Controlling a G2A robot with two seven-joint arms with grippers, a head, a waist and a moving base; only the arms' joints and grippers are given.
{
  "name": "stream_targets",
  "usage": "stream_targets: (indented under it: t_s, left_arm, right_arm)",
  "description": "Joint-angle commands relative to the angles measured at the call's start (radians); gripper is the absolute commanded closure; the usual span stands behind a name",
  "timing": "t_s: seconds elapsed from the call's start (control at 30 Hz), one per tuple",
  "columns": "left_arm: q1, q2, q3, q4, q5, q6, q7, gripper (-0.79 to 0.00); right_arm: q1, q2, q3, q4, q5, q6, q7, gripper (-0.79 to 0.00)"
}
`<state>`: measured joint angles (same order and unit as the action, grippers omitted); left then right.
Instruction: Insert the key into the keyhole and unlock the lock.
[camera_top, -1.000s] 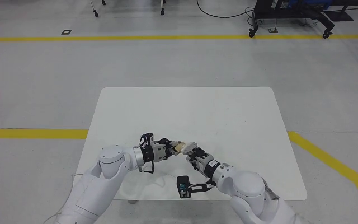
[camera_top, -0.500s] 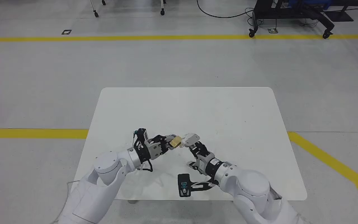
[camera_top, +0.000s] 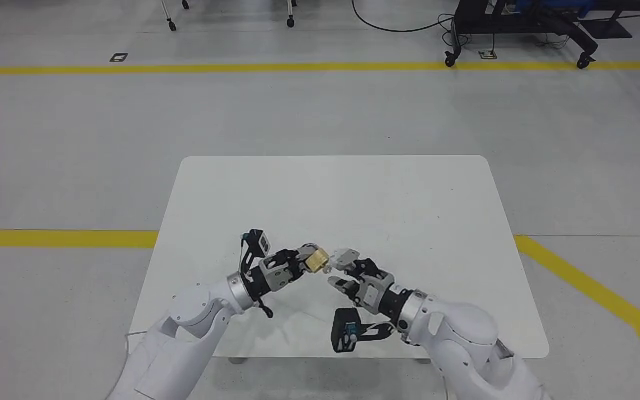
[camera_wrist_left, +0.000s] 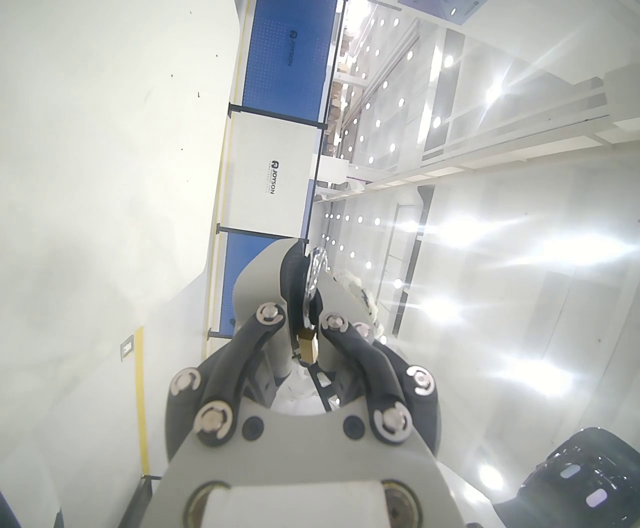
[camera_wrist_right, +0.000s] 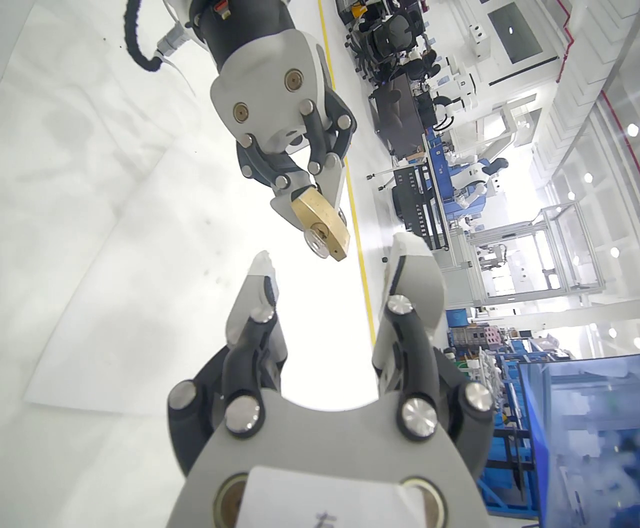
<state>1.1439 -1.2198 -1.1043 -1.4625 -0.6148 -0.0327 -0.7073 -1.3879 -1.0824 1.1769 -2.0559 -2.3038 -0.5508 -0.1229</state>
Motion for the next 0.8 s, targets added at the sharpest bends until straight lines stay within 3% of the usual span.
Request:
stream_targets:
  t_s: [0.0,0.43,0.53,0.77]
  left_arm:
    - [0.002,-0.001,-0.001,-0.002,0.007,-0.01,0.015,0.0]
    - [-0.004,-0.006,-0.002,0.016,0.018,-0.012,0.02,0.0]
    - [-0.005,-0.007,-0.005,0.016,0.022,-0.016,0.022,0.0]
    - [-0.006,-0.008,-0.007,0.02,0.031,-0.041,0.006,0.0]
  right_arm:
    - [-0.007,0.001,-0.005,-0.009,-0.016,0.012,-0.003,-0.154]
    - [0.037,-0.005,-0.06,0.029,-0.027,-0.008,0.002,-0.083]
    - [0.052,-0.008,-0.067,0.04,-0.009,-0.017,0.01,0.0]
    - [0.068,-0.012,-0.059,0.066,0.068,-0.026,0.007,0.0]
